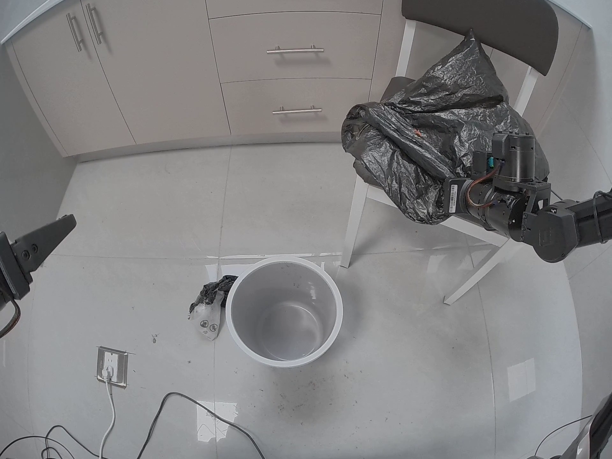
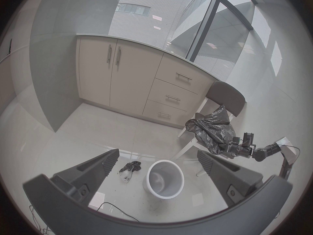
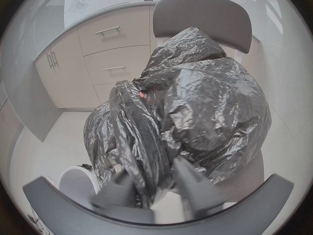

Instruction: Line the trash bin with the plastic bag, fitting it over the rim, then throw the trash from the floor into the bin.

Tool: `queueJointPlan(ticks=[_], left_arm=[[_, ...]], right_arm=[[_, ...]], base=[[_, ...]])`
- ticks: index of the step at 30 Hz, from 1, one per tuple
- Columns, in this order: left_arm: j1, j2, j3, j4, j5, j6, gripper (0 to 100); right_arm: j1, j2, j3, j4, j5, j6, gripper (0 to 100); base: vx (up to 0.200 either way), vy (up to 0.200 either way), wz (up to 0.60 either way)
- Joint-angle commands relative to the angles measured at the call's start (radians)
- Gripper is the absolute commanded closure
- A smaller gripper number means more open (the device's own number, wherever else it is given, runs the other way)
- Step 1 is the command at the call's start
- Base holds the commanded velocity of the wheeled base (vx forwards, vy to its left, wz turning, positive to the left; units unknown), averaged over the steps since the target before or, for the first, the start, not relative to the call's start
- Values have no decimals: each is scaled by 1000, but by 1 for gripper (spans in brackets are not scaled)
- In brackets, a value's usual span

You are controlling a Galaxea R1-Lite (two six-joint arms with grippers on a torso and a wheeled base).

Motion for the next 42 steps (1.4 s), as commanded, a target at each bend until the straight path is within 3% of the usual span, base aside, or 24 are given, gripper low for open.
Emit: queueJointPlan(ticks=[1,8,13,16,17,20,21,24,27,29,35,40,42], left_arm=[[-24,-26,11,-1,1,16,0],[-48,19,38,-3,0,179,0],[-53,118,38,-76,-8,176,0],[-59,154,40,-112,-71,171,0],[-60,178,34,-125,-154,150,0],[-59,211,35,-128,-252,125,0],[-59,244,35,-130,-309,121,0],[-59,339,20,-145,-364,122,0],[-62,436,2,-199,-372,134,0],[-63,473,-9,-233,-373,134,0],[-126,626,-14,-386,-350,138,0],[-243,706,5,-484,-277,131,0],[-274,752,0,-524,-214,128,0]], right_arm=[[1,-27,8,8,0,1,100],[-6,-50,-5,42,9,1,100],[-2,-62,-31,126,32,38,100],[9,-84,-43,175,78,77,100],[23,-115,-60,226,135,127,100],[34,-151,-89,298,224,205,100],[47,-184,-113,362,293,269,100],[86,-263,-163,474,440,407,100],[101,-312,-196,511,534,475,100],[107,-328,-199,513,555,487,100],[136,-381,-199,545,575,490,100],[161,-398,-199,565,600,492,100],[170,-400,-205,580,600,492,100]], base=[[0,0,0],[0,0,0],[0,0,0],[0,0,0],[0,0,0],[0,0,0],[0,0,0],[0,0,0],[0,0,0],[0,0,0],[0,0,0],[0,0,0],[0,0,0]])
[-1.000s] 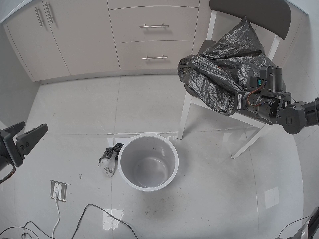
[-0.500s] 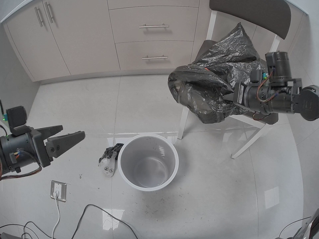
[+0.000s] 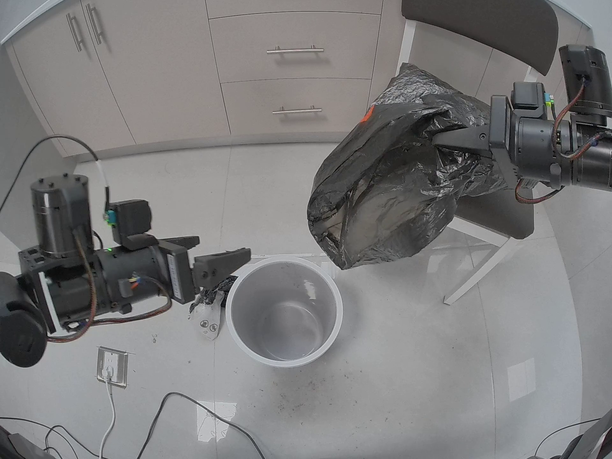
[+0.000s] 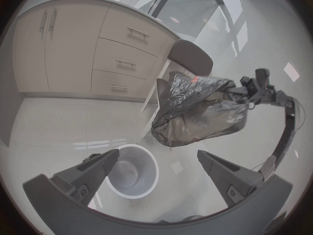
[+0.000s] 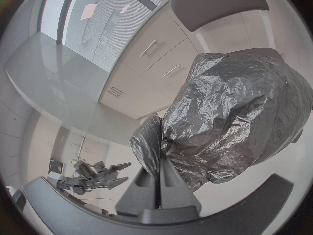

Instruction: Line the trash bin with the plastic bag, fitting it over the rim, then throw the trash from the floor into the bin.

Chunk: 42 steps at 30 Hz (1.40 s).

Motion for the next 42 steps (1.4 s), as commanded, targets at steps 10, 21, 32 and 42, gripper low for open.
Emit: queueJointPlan(ticks=[10,21,32,42], left_arm=[[-174,405,-18,-354,287,-1,0],[-161,463,-62,-451,300,-13,0],[-156,433,-87,-437,303,-53,0],[-185,276,-84,-383,293,-193,0]], right_arm=[[89,-54,-16,34,2,38,100],[127,-90,-3,32,-24,40,100],[196,-218,86,32,-24,30,100],[195,-221,129,26,-24,30,100]], base=[[0,0,0],[0,0,0],[0,0,0],[0,0,0]])
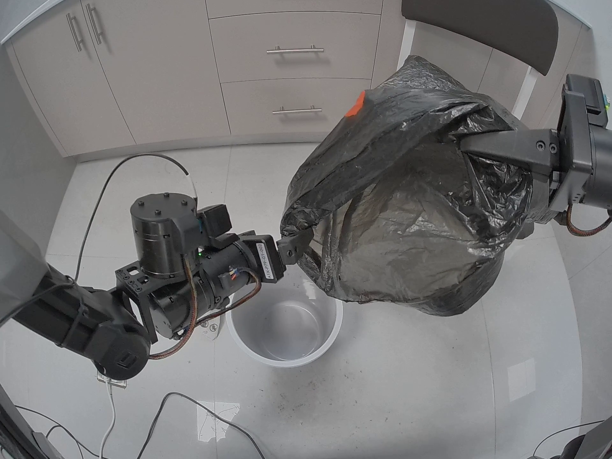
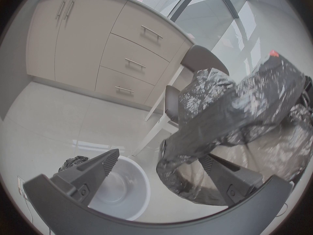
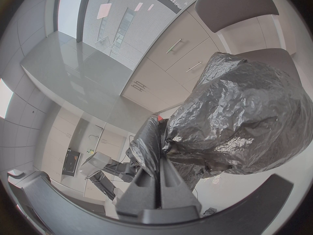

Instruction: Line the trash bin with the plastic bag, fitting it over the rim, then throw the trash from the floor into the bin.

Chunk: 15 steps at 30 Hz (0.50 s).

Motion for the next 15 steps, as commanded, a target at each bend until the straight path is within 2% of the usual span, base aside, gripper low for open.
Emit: queueJointPlan(ticks=[1,7,15], left_arm=[[-8,-89,7,16,-7,-7,0],[-40,-111,-1,59,-13,-92,0],[-37,-75,-1,56,-25,-99,0]], right_arm=[[0,-1,17,-3,0,-2,100],[0,5,15,-5,3,0,100],[3,-36,14,-5,8,6,100]], base=[[0,0,0],[0,0,0],[0,0,0]])
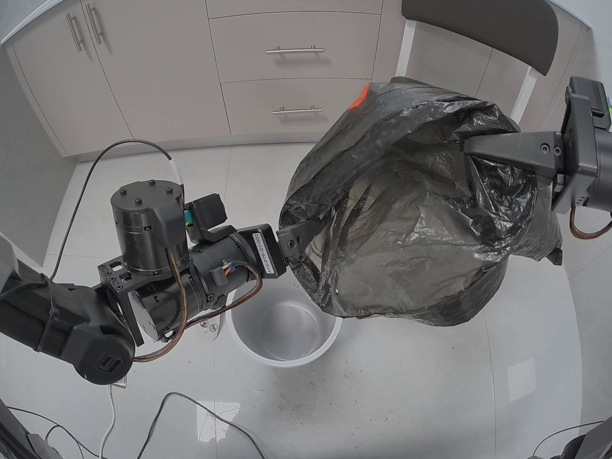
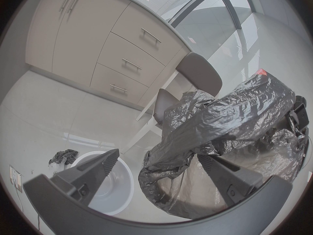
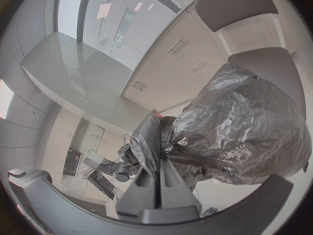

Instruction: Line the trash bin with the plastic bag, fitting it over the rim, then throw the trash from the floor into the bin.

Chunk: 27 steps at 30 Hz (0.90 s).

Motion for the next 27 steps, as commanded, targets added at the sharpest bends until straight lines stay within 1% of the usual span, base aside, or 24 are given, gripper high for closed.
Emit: queueJointPlan(ticks=[1,6,7,12,18,20,22,25,27], left_arm=[[2,15,-2,-4,2,-2,0],[2,18,-3,-7,6,-2,0],[2,16,-3,-9,8,-2,100],[2,7,-8,-9,3,-5,100],[7,1,-10,-10,3,-5,100],[28,-31,4,-10,5,-6,100],[33,-48,12,-7,0,-9,100],[27,-148,64,31,-24,-101,100],[24,-225,90,123,-75,-166,100]], right_arm=[[2,-28,0,0,3,2,100],[2,-41,2,0,7,2,100],[2,-41,3,0,7,2,100],[2,-47,17,0,21,3,100],[2,-53,25,2,21,3,100],[0,-53,31,3,21,-3,100],[0,-50,31,6,21,-4,100],[2,-34,33,13,23,-3,100],[5,-33,31,19,27,0,100]], base=[[0,0,0],[0,0,0],[0,0,0],[0,0,0],[0,0,0],[0,0,0],[0,0,0],[0,0,0],[0,0,0]])
